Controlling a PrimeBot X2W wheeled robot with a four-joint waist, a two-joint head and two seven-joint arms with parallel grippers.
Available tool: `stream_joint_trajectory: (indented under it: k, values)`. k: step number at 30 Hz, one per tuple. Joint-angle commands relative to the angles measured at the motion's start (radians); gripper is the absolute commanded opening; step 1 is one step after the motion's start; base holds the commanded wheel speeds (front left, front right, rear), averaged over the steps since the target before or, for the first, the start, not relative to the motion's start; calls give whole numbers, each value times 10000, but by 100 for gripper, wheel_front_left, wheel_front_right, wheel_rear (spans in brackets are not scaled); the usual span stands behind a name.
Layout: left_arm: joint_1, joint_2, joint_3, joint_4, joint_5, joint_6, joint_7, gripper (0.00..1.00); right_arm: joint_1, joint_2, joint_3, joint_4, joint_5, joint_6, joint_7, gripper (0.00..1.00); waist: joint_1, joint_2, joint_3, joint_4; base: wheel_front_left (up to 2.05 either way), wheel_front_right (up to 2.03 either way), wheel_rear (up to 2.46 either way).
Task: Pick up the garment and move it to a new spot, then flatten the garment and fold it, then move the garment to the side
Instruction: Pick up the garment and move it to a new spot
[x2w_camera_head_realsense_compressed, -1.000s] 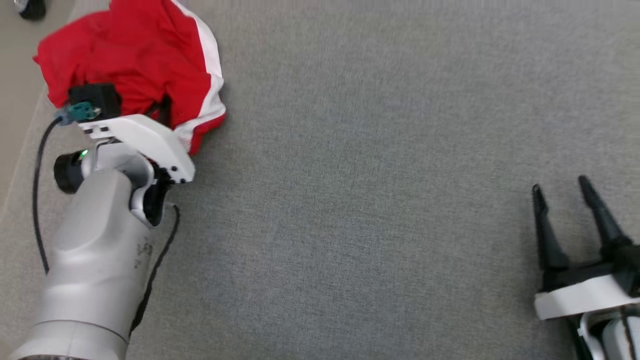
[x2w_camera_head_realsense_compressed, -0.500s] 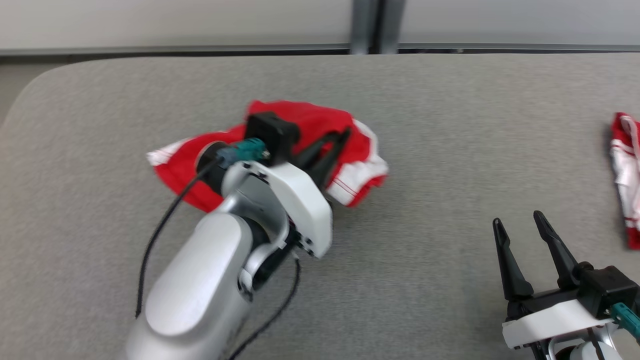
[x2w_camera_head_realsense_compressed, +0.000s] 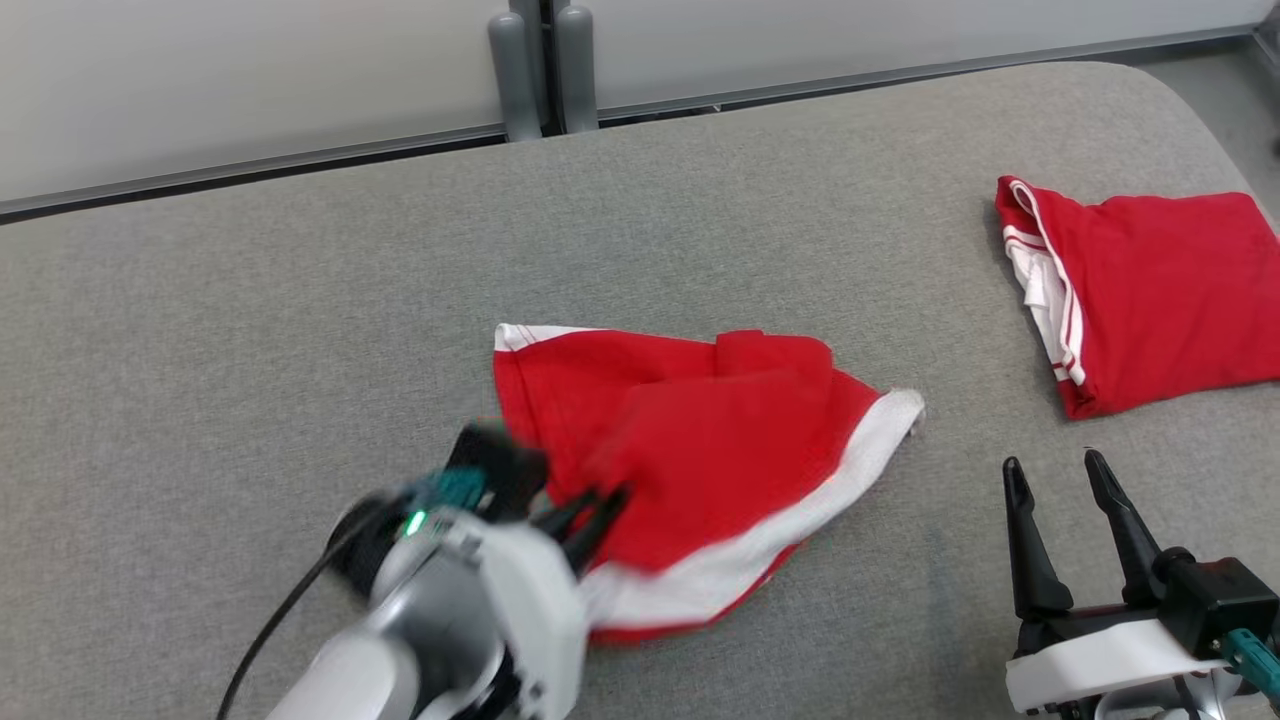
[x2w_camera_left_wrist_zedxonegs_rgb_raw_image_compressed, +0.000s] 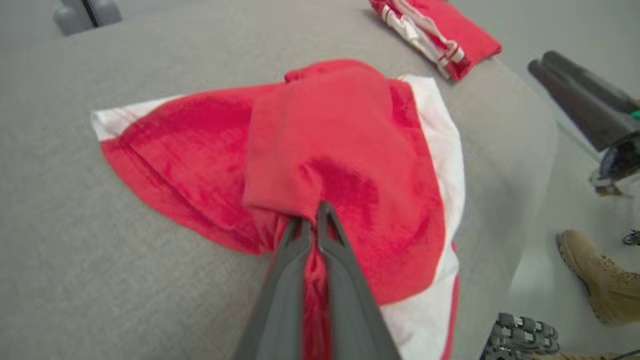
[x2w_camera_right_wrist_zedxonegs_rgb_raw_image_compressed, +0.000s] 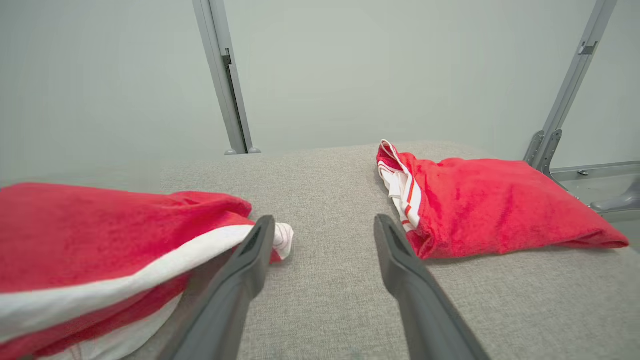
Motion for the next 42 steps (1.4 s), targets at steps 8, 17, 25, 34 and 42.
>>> stream_joint_trajectory:
  k: [8,17,25,34,42]
  values:
    - [2751,1239,499,1342,-636,230,-452,0,380,-104,-293,120,-41,1,0,100,0,0,-19,300,0,0,0]
    - [3150,531,1034,1909,-653,550,-2527,100,554,-332,-276,341,-109,1,0,100,0,0,-582,1141,0,0,0]
    - [3894,-120,1998,2200,-152,1434,-5762,100,942,-675,-217,114,-282,1,0,100,0,0,-1419,1553,0,0,0]
    - [4600,-456,2772,3195,666,1223,-7706,100,1589,-657,-914,-281,-442,1,0,100,0,0,-2267,1918,0,0,0]
    - [5238,-1252,4477,3431,2200,-38,-7711,100,1755,-344,-1121,-91,-649,-1,0,100,0,0,-2405,1927,0,0,0]
